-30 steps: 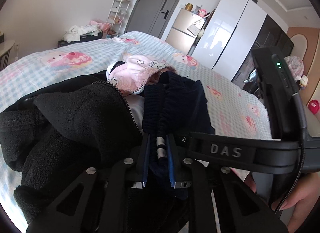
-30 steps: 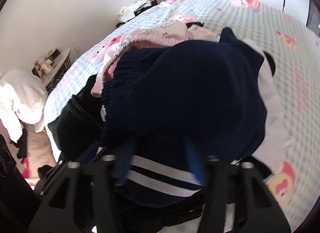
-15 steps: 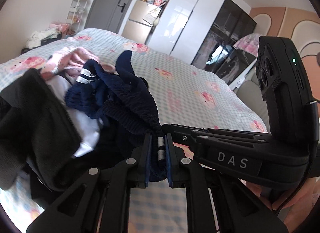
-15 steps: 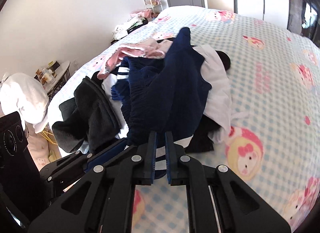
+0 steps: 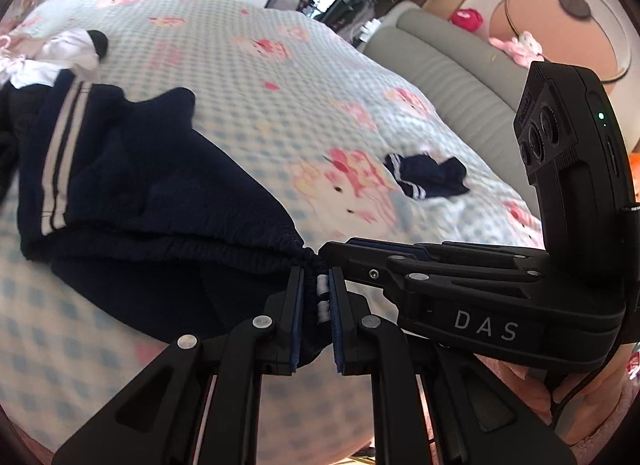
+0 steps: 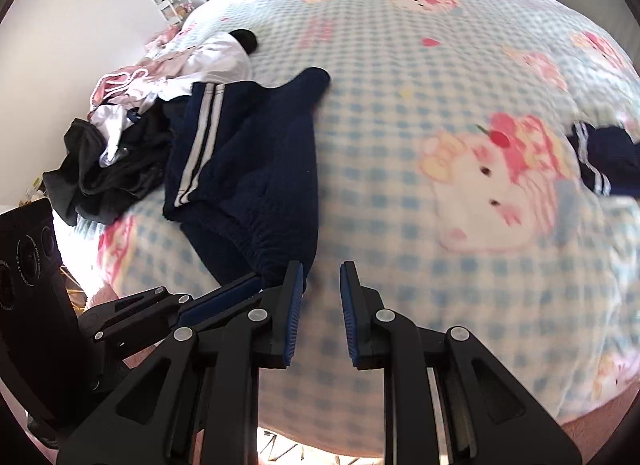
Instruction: Fold clothes
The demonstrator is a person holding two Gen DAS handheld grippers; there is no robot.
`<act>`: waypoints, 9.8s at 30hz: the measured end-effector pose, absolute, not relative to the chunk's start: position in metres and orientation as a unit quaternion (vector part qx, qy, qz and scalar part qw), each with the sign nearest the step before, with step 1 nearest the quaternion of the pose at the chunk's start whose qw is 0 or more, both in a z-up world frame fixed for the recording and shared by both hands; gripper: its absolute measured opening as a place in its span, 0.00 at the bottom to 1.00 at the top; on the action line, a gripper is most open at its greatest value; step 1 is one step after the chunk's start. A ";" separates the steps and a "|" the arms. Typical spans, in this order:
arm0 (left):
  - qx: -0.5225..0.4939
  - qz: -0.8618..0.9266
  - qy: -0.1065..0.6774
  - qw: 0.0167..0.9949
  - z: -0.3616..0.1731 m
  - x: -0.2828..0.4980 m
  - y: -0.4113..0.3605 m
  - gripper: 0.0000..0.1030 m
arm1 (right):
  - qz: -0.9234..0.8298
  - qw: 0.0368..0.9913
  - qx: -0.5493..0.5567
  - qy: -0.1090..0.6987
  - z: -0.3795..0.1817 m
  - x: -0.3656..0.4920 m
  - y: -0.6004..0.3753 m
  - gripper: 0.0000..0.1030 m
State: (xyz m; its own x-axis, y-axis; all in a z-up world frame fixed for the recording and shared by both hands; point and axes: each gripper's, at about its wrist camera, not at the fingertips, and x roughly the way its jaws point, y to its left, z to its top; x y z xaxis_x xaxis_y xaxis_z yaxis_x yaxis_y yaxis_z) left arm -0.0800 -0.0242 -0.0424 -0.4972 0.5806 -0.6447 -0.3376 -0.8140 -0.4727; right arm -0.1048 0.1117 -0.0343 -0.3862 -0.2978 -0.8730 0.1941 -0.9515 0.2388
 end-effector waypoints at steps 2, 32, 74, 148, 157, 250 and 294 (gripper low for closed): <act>-0.438 0.839 -0.137 0.291 -0.050 -0.071 0.007 0.12 | -0.832 0.132 0.535 -0.061 -0.037 -0.091 0.139 0.19; -0.515 0.845 -0.136 0.052 -0.117 -0.083 -0.090 0.58 | -0.801 0.139 0.569 -0.125 -0.125 -0.044 0.195 0.42; -0.430 0.892 -0.027 0.139 -0.012 -0.114 -0.044 0.09 | -0.867 0.148 0.473 -0.055 -0.023 -0.084 0.248 0.18; -0.503 0.821 -0.241 0.122 -0.113 -0.047 -0.108 0.23 | -0.816 0.068 0.545 -0.182 -0.106 -0.017 0.263 0.33; -0.431 0.869 -0.146 0.192 -0.067 -0.063 -0.066 0.30 | -0.856 0.080 0.492 -0.139 -0.059 -0.032 0.262 0.36; -0.384 0.900 -0.206 0.031 -0.091 -0.153 -0.166 0.25 | -0.857 0.127 0.498 -0.041 -0.109 -0.262 0.115 0.57; -0.448 0.870 -0.098 0.180 -0.091 -0.054 -0.025 0.40 | -0.860 0.077 0.476 -0.169 -0.103 -0.019 0.245 0.57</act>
State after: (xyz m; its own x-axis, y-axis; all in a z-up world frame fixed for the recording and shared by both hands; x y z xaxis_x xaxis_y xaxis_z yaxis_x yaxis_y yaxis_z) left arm -0.0537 -0.0251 -0.0911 -0.5342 0.4015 -0.7440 -0.2262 -0.9158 -0.3319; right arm -0.0193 0.2453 -0.1035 -0.5345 -0.2939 -0.7924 -0.0278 -0.9310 0.3641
